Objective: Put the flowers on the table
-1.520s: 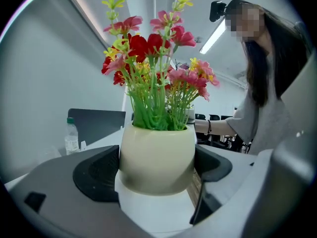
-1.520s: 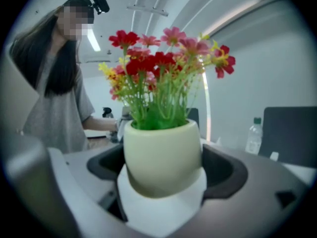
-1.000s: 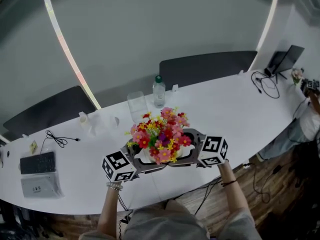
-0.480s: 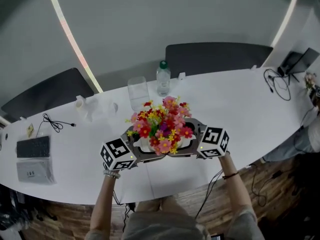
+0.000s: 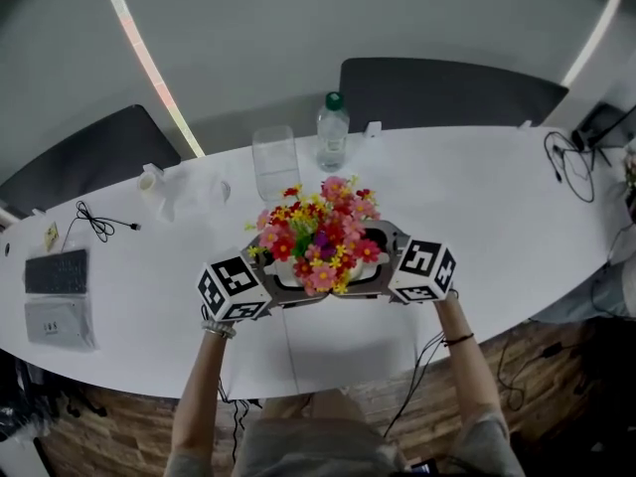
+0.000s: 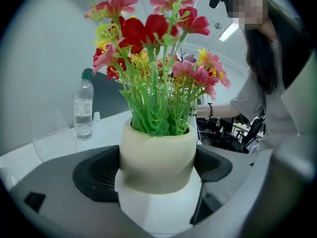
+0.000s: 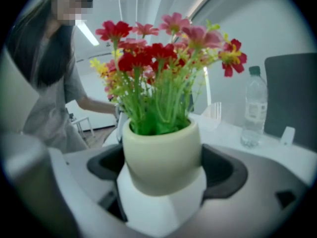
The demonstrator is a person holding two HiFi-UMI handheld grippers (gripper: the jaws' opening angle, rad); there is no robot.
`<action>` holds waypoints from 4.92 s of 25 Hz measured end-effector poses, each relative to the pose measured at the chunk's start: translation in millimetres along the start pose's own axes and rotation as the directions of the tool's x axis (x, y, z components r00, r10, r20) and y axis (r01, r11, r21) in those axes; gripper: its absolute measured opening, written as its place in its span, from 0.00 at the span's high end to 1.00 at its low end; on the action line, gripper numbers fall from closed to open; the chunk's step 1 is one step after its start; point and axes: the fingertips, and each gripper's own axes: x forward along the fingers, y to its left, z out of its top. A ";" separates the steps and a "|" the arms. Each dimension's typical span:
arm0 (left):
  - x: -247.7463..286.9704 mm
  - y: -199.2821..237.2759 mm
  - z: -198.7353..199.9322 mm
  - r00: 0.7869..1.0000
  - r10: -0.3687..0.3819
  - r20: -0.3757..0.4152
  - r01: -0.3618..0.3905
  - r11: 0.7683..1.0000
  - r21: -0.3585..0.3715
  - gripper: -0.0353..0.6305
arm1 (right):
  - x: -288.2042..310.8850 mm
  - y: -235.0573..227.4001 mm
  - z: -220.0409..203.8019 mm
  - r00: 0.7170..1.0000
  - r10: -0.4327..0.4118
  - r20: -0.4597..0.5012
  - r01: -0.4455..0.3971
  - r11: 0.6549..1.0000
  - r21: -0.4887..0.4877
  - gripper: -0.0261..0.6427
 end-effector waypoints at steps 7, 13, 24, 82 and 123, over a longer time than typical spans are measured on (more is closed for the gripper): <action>8.7 14.1 -10.8 1.000 0.019 -0.023 -0.018 1.000 0.016 0.26 | 6.7 -13.3 -12.8 0.999 0.000 -0.034 -0.001 1.000 -0.014 0.26; 12.9 21.1 -22.0 0.998 0.038 -0.046 -0.037 0.999 0.032 0.26 | 14.2 -19.4 -24.1 0.998 0.004 -0.064 -0.005 1.000 -0.022 0.26; 21.1 25.6 -39.4 0.994 0.075 -0.080 -0.070 0.996 0.055 0.26 | 21.3 -23.9 -43.8 0.991 -0.003 -0.131 -0.004 0.999 -0.050 0.26; -4.6 21.7 -56.4 0.948 0.319 0.009 -0.318 0.946 -0.067 0.26 | 1.6 -29.9 -60.9 0.968 -0.235 -0.089 0.238 0.971 0.025 0.26; -35.9 -90.2 -8.6 0.918 0.365 0.154 -0.355 0.930 -0.091 0.72 | -37.1 84.2 4.2 0.909 -0.361 0.210 0.312 0.921 0.235 0.80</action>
